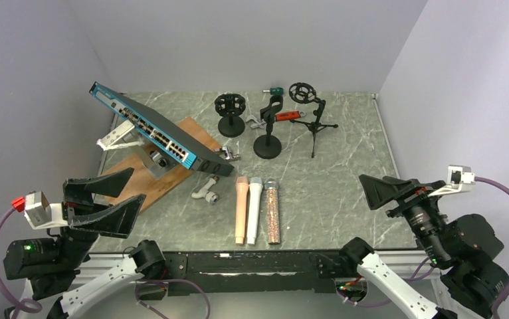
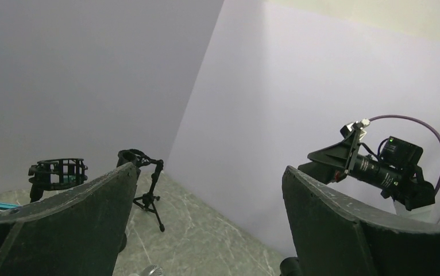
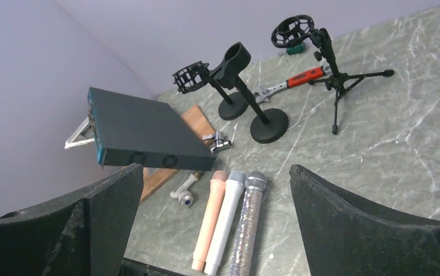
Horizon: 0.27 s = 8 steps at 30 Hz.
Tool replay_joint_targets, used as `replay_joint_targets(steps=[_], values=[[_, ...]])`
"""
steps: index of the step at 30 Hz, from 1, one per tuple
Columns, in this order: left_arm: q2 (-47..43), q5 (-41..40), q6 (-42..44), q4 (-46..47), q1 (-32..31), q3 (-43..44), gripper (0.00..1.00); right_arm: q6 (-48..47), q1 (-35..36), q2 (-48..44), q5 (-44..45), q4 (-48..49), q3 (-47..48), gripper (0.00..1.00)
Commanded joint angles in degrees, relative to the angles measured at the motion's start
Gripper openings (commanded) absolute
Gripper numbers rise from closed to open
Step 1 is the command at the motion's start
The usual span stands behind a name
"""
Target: Remove the microphone from the stand
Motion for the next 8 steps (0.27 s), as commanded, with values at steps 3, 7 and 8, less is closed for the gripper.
replay_joint_targets(steps=[3,7,8], values=[[-5.31,-0.62,1.25,-0.52,0.13,-0.01,0.99,-0.62,0.09,-0.27,2.57,-2.94,-0.28,1.00],[-3.38,-0.88,1.99,-2.43,0.11,2.23,0.99,0.96,0.02,-0.88,1.67,-0.42,-2.76,1.00],[-2.54,-1.07,2.12,-3.58,0.13,3.37,0.99,0.45,0.02,-0.53,1.10,0.08,-2.41,1.00]])
